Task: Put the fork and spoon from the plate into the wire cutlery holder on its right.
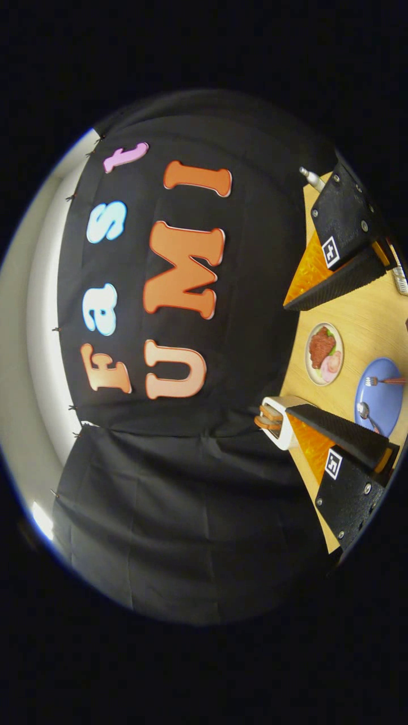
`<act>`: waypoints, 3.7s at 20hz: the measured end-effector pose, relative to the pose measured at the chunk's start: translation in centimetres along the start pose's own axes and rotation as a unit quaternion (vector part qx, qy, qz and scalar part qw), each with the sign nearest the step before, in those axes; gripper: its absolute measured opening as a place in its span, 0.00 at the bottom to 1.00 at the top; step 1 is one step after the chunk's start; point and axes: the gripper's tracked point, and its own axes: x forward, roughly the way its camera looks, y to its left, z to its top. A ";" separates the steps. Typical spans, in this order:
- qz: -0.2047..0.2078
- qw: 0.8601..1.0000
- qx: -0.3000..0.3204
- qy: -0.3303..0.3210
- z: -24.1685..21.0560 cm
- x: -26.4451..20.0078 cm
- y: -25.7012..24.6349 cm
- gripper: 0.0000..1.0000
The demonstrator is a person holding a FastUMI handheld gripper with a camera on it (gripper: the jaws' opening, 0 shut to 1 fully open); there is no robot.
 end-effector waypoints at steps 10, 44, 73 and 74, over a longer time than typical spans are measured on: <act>0.071 0.962 0.000 0.262 -16.0 2.6 3.9 0.85; 0.052 0.816 0.018 0.575 -31.3 1.0 3.2 0.08; -0.011 0.710 0.085 0.699 -29.9 -19.8 -19.0 0.08; -0.005 0.701 0.082 0.709 -29.9 -20.0 -19.3 0.08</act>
